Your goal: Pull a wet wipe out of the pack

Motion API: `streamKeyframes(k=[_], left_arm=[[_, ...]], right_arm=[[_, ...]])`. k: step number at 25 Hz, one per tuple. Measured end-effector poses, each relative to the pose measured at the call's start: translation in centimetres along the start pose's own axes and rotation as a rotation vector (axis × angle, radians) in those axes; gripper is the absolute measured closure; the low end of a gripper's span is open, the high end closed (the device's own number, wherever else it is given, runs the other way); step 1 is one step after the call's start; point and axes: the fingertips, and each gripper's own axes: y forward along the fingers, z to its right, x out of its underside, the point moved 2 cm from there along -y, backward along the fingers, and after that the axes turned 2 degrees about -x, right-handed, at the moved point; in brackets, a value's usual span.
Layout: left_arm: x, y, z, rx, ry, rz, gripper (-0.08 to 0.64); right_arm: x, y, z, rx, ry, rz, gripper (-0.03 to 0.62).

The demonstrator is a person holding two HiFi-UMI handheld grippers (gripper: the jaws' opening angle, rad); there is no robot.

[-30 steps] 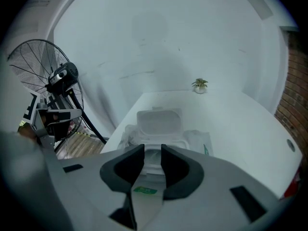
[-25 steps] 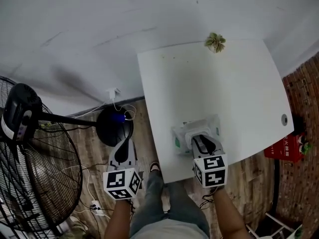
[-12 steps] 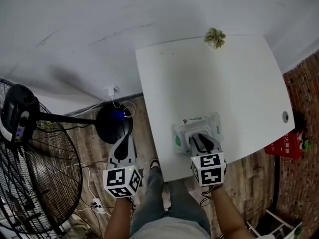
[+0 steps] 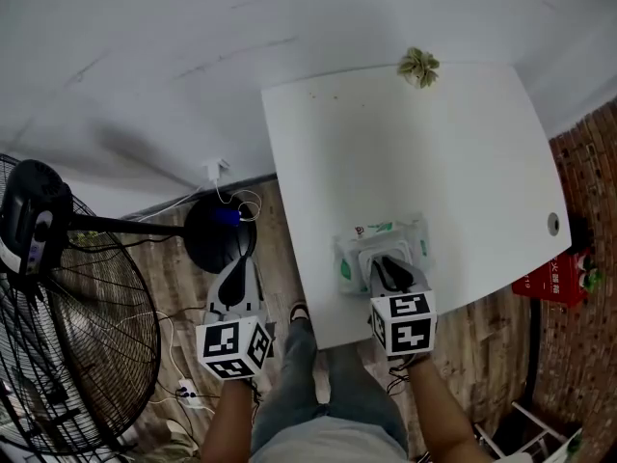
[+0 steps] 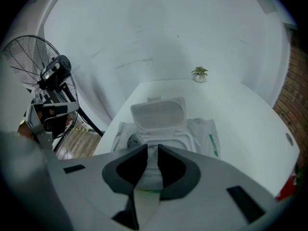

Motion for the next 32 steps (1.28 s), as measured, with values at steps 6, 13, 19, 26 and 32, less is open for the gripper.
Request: streamKeyframes(k=[6,13,19,26,32], left_arm=[[0.2,-0.1,-0.5,-0.007,-0.009,-0.003,0.56],[0.3,-0.2,-1.0,-0.019,-0.017,-0.006,0.56],[0.1,-0.2,-1.1,-0.016,-0.016,-0.004,0.56],[0.1,-0.3,-0.2,0.003,-0.009,-0.006,0.56],[-0.2,-0.5,-0.1,0.007,-0.001,-0.002,0.56]], right_arm=[[0.1,0.2,0.0,0.003,0.023,-0.007,0.547],[0.1,0.4,0.1,0.018,0.035,-0.01,0.578],[0.1,0.5,0.1,0.018,0.036,-0.018,0.588],[-0.1,0.0,0.2,0.005,0.077,0.009,0.591],[-0.2,-0.9,0.4,0.003,0.12,0.046,0.592]])
